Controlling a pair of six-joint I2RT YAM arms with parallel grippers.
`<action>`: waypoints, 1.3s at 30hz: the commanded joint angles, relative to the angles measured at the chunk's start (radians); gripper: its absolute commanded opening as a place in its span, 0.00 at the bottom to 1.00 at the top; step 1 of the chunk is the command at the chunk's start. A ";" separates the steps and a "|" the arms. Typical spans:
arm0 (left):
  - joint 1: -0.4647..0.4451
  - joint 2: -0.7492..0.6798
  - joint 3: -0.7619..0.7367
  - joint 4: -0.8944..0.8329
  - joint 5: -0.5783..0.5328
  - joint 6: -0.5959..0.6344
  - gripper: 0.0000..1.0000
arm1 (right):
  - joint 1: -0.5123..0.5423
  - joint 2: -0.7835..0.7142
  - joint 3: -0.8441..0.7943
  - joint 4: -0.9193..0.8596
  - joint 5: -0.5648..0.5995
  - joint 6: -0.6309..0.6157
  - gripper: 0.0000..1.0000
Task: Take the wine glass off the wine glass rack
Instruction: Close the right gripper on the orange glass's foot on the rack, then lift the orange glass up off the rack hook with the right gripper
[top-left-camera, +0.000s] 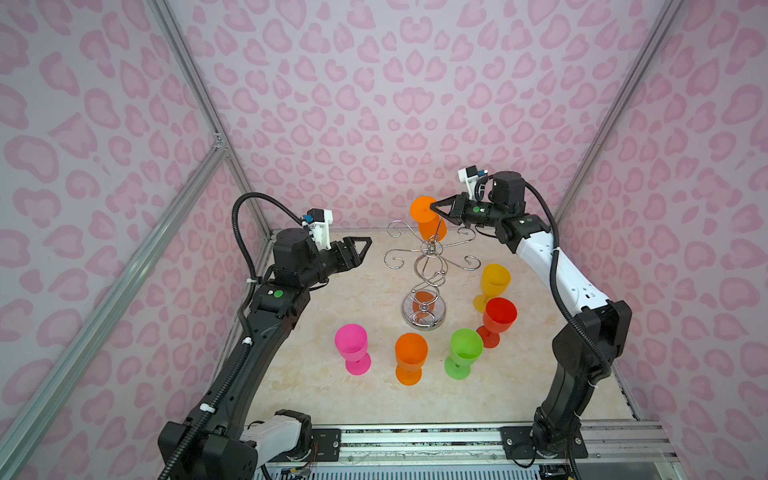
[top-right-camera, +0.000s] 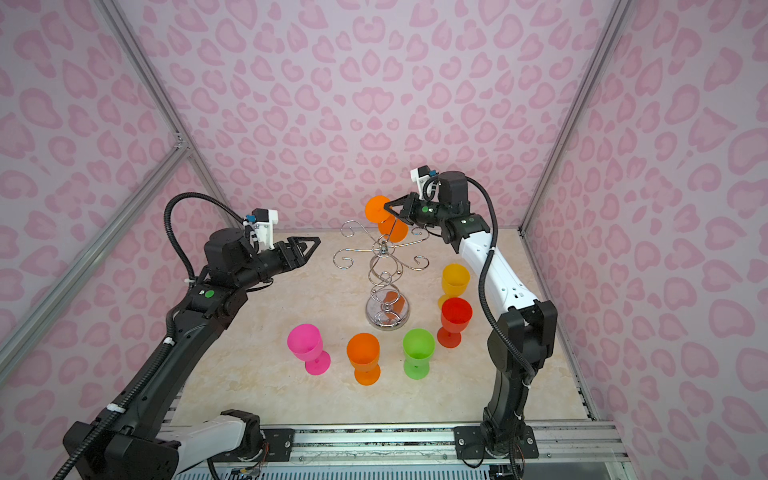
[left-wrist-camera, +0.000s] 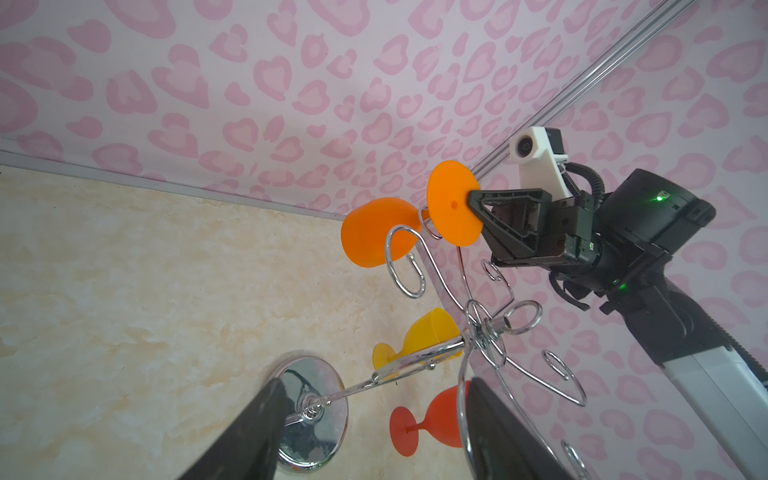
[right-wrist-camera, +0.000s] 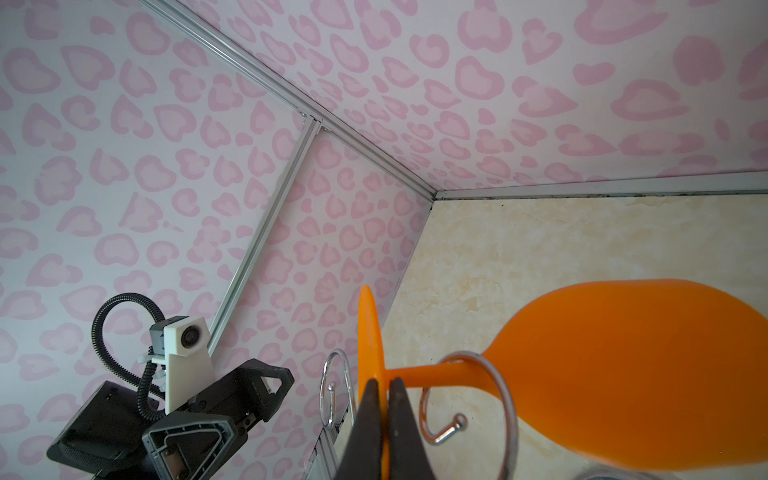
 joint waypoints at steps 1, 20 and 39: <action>0.001 0.003 0.002 0.025 0.015 -0.004 0.70 | -0.005 0.007 -0.007 0.083 -0.005 0.018 0.00; 0.000 0.011 0.007 0.023 0.028 -0.004 0.70 | -0.030 -0.033 -0.056 0.103 -0.008 0.034 0.00; 0.000 0.009 0.003 0.022 0.031 -0.004 0.69 | -0.036 -0.096 -0.101 0.073 -0.036 0.026 0.00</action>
